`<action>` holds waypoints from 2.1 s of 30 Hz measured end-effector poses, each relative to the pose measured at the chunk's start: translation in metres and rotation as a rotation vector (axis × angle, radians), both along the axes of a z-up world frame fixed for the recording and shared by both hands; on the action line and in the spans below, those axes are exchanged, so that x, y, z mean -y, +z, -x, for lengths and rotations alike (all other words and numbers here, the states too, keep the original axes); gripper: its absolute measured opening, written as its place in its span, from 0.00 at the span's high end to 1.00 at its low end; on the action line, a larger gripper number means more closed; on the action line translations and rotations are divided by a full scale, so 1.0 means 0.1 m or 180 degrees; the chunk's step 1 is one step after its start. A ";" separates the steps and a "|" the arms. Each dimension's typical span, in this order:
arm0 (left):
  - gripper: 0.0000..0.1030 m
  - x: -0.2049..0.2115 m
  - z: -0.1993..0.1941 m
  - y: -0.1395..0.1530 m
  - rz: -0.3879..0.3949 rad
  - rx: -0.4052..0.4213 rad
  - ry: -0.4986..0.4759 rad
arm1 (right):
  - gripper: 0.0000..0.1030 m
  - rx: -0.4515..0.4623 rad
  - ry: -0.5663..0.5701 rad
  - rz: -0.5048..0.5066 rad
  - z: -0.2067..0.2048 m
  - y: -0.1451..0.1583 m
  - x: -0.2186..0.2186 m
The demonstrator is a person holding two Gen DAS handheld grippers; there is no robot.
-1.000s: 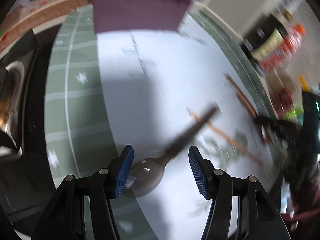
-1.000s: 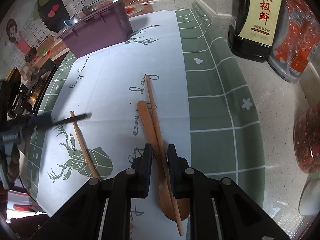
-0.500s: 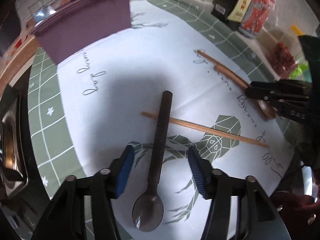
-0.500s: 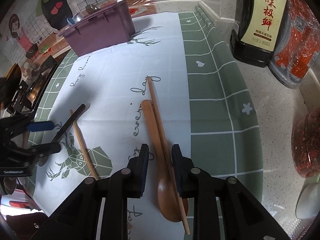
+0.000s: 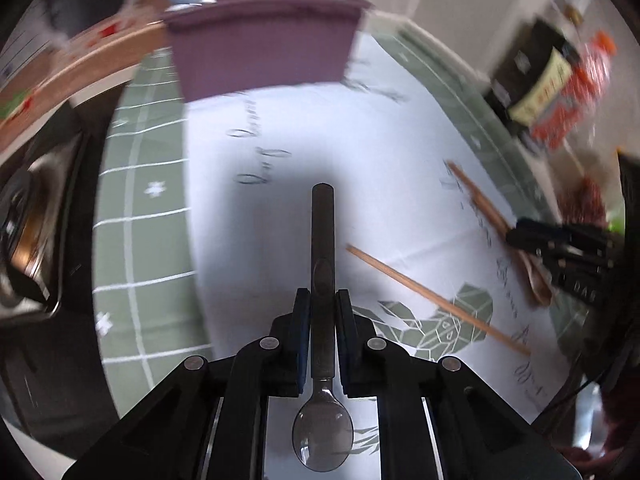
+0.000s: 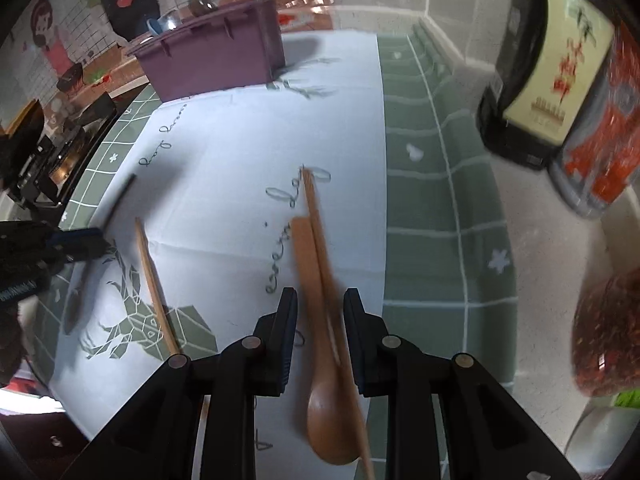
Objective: Organize utensils
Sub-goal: 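Grasp a black-handled spoon with the left tool while the right tool grasps a wooden chopstick, then lift both held utensils up toward the purple caddy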
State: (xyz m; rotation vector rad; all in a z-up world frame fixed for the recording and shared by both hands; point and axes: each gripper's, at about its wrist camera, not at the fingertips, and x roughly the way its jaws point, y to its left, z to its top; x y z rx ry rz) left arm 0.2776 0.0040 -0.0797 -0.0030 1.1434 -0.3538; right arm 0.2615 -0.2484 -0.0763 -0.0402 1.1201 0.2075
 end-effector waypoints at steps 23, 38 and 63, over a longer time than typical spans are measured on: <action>0.88 -0.17 0.21 0.12 0.0182 0.0093 0.0199 | 0.79 -0.0097 -0.0053 -0.0128 -0.53 -0.12 0.10; 0.88 -0.20 0.23 0.26 0.0241 0.0225 0.0255 | 0.95 0.0082 0.0032 -0.0317 -0.53 0.12 -0.07; 0.88 -0.33 0.26 1.01 0.0680 0.1039 0.0591 | 0.95 0.0832 0.0000 -0.0967 -0.21 1.14 -0.20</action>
